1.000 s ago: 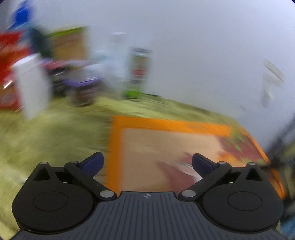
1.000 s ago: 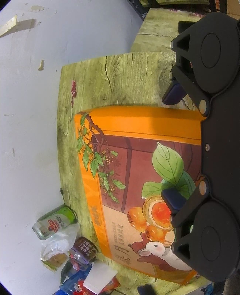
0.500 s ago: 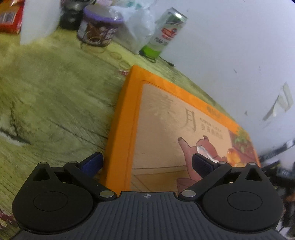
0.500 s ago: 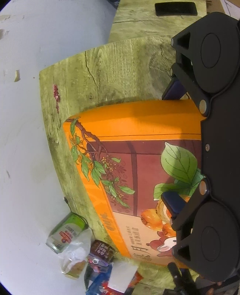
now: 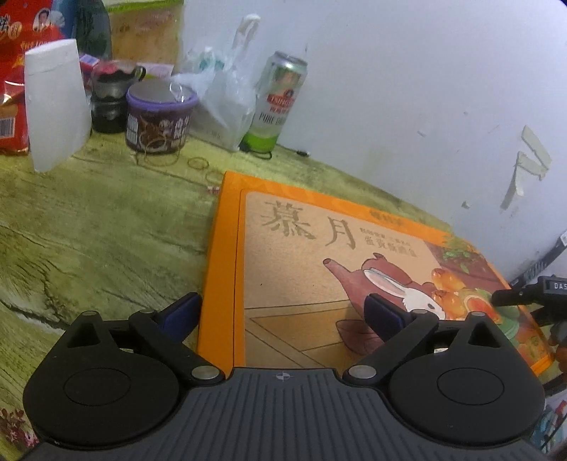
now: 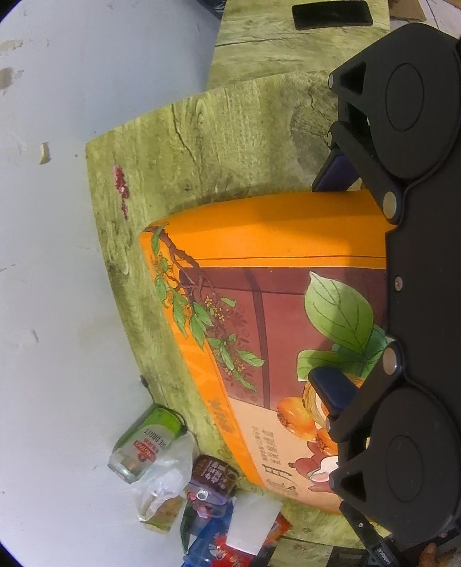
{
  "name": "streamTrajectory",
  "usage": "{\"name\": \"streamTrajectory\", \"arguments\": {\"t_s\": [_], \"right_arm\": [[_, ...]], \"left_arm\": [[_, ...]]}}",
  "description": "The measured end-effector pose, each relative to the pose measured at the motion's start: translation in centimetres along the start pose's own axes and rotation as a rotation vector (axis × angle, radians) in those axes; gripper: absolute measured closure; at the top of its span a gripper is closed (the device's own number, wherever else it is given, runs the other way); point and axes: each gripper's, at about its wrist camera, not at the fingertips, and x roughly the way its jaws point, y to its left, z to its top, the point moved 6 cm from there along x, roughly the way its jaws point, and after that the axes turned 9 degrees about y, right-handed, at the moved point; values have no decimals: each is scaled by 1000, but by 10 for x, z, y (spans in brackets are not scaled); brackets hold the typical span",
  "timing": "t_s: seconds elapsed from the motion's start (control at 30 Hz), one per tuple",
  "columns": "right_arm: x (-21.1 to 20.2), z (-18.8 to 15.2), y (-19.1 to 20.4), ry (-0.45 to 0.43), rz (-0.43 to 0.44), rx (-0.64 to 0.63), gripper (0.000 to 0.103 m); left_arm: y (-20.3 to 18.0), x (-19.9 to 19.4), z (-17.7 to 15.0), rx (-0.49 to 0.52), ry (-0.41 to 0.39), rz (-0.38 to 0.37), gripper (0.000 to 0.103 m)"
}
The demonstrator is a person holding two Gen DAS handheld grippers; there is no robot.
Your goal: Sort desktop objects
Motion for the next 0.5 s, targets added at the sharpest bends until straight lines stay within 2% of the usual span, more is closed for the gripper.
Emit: {"name": "streamTrajectory", "arguments": {"t_s": [0.17,0.5], "right_arm": [[-8,5,6,-12,6,-21,1],[-17,14,7,-7,11,-22,1]], "left_arm": [[-3,-6,5,23,-36,2,5],[-6,-16,9,-6,-69,-40,5]]}}
